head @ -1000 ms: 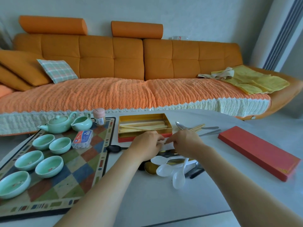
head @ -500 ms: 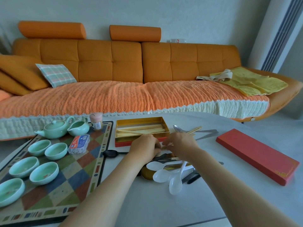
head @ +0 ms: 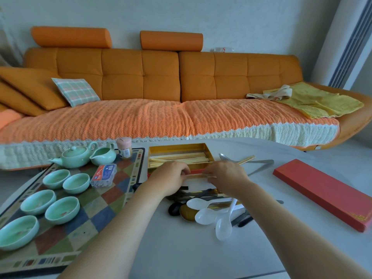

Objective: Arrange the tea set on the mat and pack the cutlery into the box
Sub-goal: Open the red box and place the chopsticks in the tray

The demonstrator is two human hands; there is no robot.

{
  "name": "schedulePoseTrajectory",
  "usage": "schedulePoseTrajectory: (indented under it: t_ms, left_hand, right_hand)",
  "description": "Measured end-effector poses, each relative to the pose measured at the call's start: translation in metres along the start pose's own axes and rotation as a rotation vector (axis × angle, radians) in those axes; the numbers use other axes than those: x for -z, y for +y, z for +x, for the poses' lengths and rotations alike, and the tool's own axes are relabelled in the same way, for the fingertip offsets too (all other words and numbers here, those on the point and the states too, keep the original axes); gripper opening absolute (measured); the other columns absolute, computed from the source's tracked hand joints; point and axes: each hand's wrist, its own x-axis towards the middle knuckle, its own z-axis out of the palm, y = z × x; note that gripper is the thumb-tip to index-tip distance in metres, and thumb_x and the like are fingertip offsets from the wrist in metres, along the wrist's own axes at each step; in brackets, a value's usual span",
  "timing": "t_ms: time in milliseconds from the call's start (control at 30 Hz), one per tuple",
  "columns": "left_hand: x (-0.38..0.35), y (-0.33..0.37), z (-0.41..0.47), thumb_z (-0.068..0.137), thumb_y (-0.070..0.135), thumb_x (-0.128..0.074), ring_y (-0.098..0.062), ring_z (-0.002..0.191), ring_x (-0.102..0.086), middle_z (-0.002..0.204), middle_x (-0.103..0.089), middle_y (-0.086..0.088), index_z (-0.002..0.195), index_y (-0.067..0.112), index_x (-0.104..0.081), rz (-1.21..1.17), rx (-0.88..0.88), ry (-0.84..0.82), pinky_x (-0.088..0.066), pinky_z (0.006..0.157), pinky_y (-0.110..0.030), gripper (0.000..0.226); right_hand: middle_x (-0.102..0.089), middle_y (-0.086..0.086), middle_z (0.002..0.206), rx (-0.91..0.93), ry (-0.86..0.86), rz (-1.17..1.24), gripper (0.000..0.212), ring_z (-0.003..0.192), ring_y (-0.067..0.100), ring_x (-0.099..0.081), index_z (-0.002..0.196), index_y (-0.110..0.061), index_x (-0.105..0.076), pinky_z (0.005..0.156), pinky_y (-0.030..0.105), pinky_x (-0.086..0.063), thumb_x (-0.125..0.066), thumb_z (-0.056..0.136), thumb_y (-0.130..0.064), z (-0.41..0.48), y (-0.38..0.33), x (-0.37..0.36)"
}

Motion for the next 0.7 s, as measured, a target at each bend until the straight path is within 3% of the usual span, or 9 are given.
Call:
schedulePoseTrajectory:
  t_ms: [67, 233, 367, 533, 700]
  left_hand:
    - [0.010, -0.008, -0.004, 0.099, 0.018, -0.053, -0.014, 0.106, -0.058, 0.123, -0.062, 0.003, 0.118, 0.021, -0.068, -0.012, 0.011, 0.049, -0.046, 0.088, -0.027, 0.024]
    - [0.030, -0.036, -0.015, 0.098, 0.021, -0.053, -0.009, 0.085, -0.057, 0.107, -0.059, 0.009, 0.103, 0.028, -0.069, -0.038, 0.089, 0.201, -0.046, 0.072, -0.028, 0.019]
    - [0.040, -0.055, -0.017, 0.097, 0.019, -0.054, -0.007, 0.088, -0.055, 0.103, -0.058, 0.012, 0.097, 0.032, -0.067, -0.107, 0.140, 0.319, -0.045, 0.075, -0.030, 0.018]
    - [0.038, -0.063, -0.013, 0.094, 0.019, -0.056, -0.010, 0.082, -0.057, 0.100, -0.061, 0.012, 0.097, 0.033, -0.068, -0.104, 0.151, 0.397, -0.049, 0.074, -0.032, 0.018]
    - [0.024, -0.068, -0.007, 0.094, 0.020, -0.058, -0.020, 0.111, -0.052, 0.116, -0.061, 0.004, 0.119, 0.023, -0.065, 0.124, 0.081, 0.422, -0.041, 0.092, -0.035, 0.026]
  right_hand:
    - [-0.068, -0.012, 0.111, 0.003, 0.028, 0.008, 0.027, 0.104, 0.013, -0.059, 0.120, -0.041, -0.065, 0.078, 0.029, -0.051, -0.057, 0.095, -0.034, 0.001, -0.001, 0.000]
    - [-0.070, -0.007, 0.100, 0.073, 0.111, 0.074, 0.023, 0.092, 0.013, -0.053, 0.115, -0.032, -0.071, 0.071, 0.028, -0.040, -0.056, 0.098, -0.033, 0.002, -0.010, 0.002]
    - [-0.070, -0.007, 0.100, 0.079, 0.177, 0.274, 0.022, 0.091, 0.013, -0.056, 0.113, -0.024, -0.072, 0.081, 0.032, -0.049, -0.056, 0.098, -0.025, 0.015, -0.017, -0.001]
    - [-0.067, 0.001, 0.108, 0.025, 0.244, 0.343, 0.028, 0.103, 0.022, -0.057, 0.117, -0.018, -0.071, 0.088, 0.032, -0.045, -0.051, 0.099, -0.010, 0.034, -0.020, -0.002]
    - [-0.065, 0.000, 0.109, -0.073, 0.159, 0.341, 0.032, 0.103, 0.019, -0.054, 0.116, -0.020, -0.071, 0.083, 0.023, -0.036, -0.047, 0.099, -0.008, 0.049, -0.018, -0.013]
